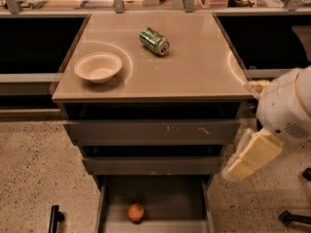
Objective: Pick orange from bottom drawer and place on counter
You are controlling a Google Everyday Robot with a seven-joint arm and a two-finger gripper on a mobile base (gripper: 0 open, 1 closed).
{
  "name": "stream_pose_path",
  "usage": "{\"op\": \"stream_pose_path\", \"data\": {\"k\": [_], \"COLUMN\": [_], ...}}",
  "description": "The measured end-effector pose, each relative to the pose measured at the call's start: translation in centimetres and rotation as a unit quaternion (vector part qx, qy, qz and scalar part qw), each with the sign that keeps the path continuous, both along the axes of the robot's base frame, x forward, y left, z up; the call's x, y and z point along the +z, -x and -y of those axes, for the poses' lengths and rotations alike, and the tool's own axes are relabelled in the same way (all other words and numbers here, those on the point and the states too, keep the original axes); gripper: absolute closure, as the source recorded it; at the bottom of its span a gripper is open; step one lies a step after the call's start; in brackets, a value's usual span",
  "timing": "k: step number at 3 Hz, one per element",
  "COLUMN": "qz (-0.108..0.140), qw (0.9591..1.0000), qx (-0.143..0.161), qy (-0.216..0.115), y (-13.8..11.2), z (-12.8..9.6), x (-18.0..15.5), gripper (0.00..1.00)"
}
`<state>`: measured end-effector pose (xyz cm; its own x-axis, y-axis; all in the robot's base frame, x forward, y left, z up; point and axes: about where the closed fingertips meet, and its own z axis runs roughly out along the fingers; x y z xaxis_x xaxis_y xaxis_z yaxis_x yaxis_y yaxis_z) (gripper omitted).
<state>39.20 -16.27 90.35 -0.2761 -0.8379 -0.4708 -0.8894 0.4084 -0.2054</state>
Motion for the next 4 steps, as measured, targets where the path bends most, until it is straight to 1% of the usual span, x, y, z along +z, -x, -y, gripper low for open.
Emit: {"op": "stream_pose_path", "data": {"k": [1, 2, 3, 4], "qz": [-0.011, -0.011, 0.005, -0.011], "qw": [0.9979, 0.9979, 0.9972, 0.9902], "qx": [-0.040, -0.040, -0.062, -0.114], "qy": [-0.050, -0.050, -0.043, -0.080], "y": [1.2, 1.2, 1.5, 2.9], "z": [-0.6, -0.6, -0.8, -2.8], "x": [-2.9, -2.9, -4.2, -9.7], "gripper": [0.00, 0.00, 0.00, 0.00]}}
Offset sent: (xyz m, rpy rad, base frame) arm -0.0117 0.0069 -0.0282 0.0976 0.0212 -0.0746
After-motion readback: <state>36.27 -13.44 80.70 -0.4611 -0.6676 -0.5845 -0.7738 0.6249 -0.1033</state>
